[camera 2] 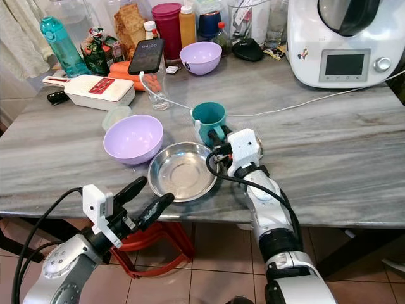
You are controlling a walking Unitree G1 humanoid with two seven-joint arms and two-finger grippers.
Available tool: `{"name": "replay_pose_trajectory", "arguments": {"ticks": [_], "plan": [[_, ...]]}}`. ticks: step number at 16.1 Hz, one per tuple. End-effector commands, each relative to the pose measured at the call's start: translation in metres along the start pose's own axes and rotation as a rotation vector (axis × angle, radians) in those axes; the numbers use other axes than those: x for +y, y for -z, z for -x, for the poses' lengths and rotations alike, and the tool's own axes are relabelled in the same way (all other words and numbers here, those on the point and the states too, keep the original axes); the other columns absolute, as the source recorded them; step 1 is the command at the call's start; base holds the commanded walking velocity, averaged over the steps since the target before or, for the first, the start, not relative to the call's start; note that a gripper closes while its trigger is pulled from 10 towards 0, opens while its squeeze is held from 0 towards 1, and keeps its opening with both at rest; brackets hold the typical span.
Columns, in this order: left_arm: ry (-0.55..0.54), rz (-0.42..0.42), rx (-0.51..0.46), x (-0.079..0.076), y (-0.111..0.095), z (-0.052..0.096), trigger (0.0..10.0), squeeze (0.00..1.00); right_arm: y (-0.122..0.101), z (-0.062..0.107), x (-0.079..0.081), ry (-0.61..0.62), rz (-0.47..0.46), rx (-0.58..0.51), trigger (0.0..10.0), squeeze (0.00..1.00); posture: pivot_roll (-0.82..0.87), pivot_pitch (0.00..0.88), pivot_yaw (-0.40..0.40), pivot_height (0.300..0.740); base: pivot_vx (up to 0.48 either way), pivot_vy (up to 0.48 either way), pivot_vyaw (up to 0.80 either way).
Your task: Setting the table
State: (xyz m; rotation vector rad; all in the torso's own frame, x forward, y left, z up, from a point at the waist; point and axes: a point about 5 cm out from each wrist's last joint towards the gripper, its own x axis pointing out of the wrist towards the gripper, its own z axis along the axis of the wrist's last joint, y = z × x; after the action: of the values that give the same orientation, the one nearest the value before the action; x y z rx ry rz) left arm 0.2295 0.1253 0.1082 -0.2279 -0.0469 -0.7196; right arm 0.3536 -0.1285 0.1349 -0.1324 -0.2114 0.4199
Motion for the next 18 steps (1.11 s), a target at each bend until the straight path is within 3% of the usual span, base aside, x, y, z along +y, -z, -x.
{"name": "replay_pose_trajectory", "arguments": {"ticks": [1,8,10,18], "plan": [[0.007,-0.005,0.009,0.001,0.001,0.001,10.0,0.00,-0.007,-0.004,0.001,0.003,0.002,-0.030,10.0,1.00,-0.04,0.084,0.108,0.740,0.000,0.000,0.00],[0.007,-0.003,0.005,0.004,0.004,-0.002,10.0,0.00,-0.037,-0.003,0.005,0.060,-0.007,-0.162,10.0,1.00,-0.06,0.063,0.103,0.740,0.000,0.000,0.00],[0.009,-0.001,0.002,0.004,0.005,-0.003,10.0,0.00,-0.046,0.008,0.008,0.107,-0.011,-0.198,10.0,1.00,-0.06,0.059,0.101,0.740,0.000,0.000,0.00],[-0.017,-0.013,-0.028,0.009,0.004,-0.006,10.0,0.00,-0.035,0.079,0.003,0.342,0.030,-0.067,10.0,1.00,-0.11,0.047,0.114,0.740,0.000,0.000,0.00]]}}
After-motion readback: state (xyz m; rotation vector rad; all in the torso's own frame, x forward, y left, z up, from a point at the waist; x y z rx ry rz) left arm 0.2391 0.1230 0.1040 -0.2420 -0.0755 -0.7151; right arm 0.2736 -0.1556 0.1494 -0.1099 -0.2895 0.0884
